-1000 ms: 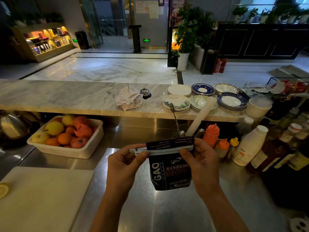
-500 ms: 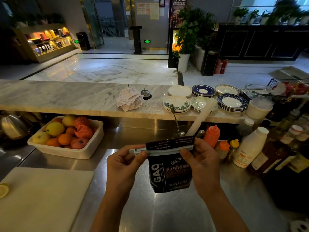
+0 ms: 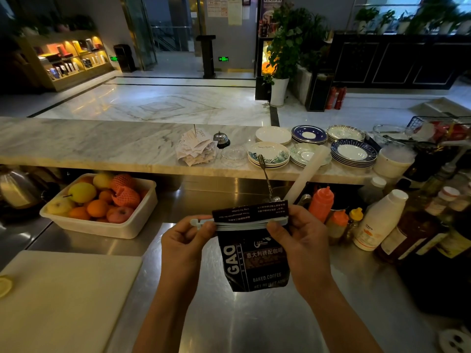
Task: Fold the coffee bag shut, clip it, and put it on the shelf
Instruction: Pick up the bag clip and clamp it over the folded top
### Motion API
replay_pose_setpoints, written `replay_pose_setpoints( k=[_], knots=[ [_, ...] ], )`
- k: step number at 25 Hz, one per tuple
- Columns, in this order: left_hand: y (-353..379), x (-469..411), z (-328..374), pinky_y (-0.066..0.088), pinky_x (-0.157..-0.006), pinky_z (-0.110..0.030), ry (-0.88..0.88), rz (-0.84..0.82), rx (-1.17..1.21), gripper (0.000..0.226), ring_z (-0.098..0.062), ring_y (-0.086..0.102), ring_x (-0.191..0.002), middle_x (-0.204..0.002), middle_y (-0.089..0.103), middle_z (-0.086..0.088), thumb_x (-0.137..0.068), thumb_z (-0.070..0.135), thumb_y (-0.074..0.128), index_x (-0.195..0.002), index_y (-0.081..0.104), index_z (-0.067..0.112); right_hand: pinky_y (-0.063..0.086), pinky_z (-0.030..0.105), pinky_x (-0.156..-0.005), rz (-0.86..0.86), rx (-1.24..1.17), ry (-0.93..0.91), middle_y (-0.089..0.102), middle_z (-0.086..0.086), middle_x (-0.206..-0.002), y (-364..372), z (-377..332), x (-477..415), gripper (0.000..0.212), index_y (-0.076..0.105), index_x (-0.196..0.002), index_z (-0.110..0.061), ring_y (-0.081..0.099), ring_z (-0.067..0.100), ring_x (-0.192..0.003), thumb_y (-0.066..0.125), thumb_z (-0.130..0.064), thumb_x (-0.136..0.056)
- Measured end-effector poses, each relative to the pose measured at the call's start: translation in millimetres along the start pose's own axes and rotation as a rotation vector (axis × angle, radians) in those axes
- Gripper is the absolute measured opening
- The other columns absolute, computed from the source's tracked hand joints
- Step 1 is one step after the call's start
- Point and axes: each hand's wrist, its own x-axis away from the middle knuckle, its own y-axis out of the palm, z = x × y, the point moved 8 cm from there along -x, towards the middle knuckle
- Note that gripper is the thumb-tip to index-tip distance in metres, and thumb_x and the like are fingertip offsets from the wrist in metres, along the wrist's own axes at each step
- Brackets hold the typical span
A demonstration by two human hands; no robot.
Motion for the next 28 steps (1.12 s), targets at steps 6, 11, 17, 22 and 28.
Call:
replay_pose_setpoints(
  k=[6, 11, 17, 22, 28],
  knots=[
    [33.4, 5.3, 1.0, 0.059, -0.069, -0.023, -0.067, -0.093, 0.028, 0.035, -0.022, 0.077, -0.088, -0.093, 0.080, -0.008, -0.065, 0.038, 0.085, -0.090, 0.075, 0.016, 0.059, 0.031, -0.077, 0.015, -0.038, 0.004, 0.076, 0.006, -0.101, 9.8, 7.7, 5.6, 0.025, 0.068, -0.103, -0.012, 0.073, 0.022, -0.096, 0.068, -0.017, -0.079],
    [27.5, 4.0, 16.5, 0.059, -0.065, -0.022, 0.038, -0.052, 0.006, 0.022, -0.020, 0.078, -0.080, -0.085, 0.081, -0.005, -0.065, 0.029, 0.081, -0.083, 0.077, 0.017, 0.059, 0.037, -0.083, -0.230, 0.137, 0.006, 0.072, 0.002, -0.105, 20.8, -6.8, -6.4, 0.037, 0.063, -0.109, -0.015, 0.070, 0.021, -0.102, 0.073, -0.028, -0.075],
    [23.1, 0.6, 19.2, 0.060, -0.067, -0.024, 0.037, -0.089, -0.032, 0.027, -0.024, 0.078, -0.082, -0.088, 0.080, -0.009, -0.069, 0.028, 0.084, -0.089, 0.076, 0.012, 0.061, 0.033, -0.074, -0.247, 0.352, -0.102, 0.070, -0.006, -0.092, 31.6, -25.9, -14.0, 0.031, 0.066, -0.095, -0.022, 0.070, 0.015, -0.088, 0.072, -0.041, -0.070],
    [5.7, 2.0, 13.6, 0.059, -0.067, -0.024, -0.003, -0.058, 0.005, 0.019, -0.022, 0.078, -0.081, -0.087, 0.080, -0.008, -0.076, 0.031, 0.081, -0.086, 0.077, 0.015, 0.062, 0.036, -0.073, -0.218, 0.275, -0.076, 0.073, -0.001, -0.092, 35.0, -16.6, -9.2, 0.029, 0.066, -0.095, -0.020, 0.072, 0.017, -0.087, 0.074, -0.034, -0.071],
    [-14.9, -3.0, 31.8, 0.062, -0.067, -0.026, 0.077, 0.048, 0.043, 0.016, -0.022, 0.078, -0.080, -0.084, 0.080, -0.006, -0.070, 0.035, 0.077, -0.080, 0.078, 0.023, 0.058, 0.028, -0.082, -0.289, 0.094, -0.048, 0.076, 0.002, -0.107, 41.5, -17.1, -8.9, 0.024, 0.067, -0.109, -0.016, 0.072, 0.018, -0.101, 0.064, -0.020, -0.085]
  ],
)
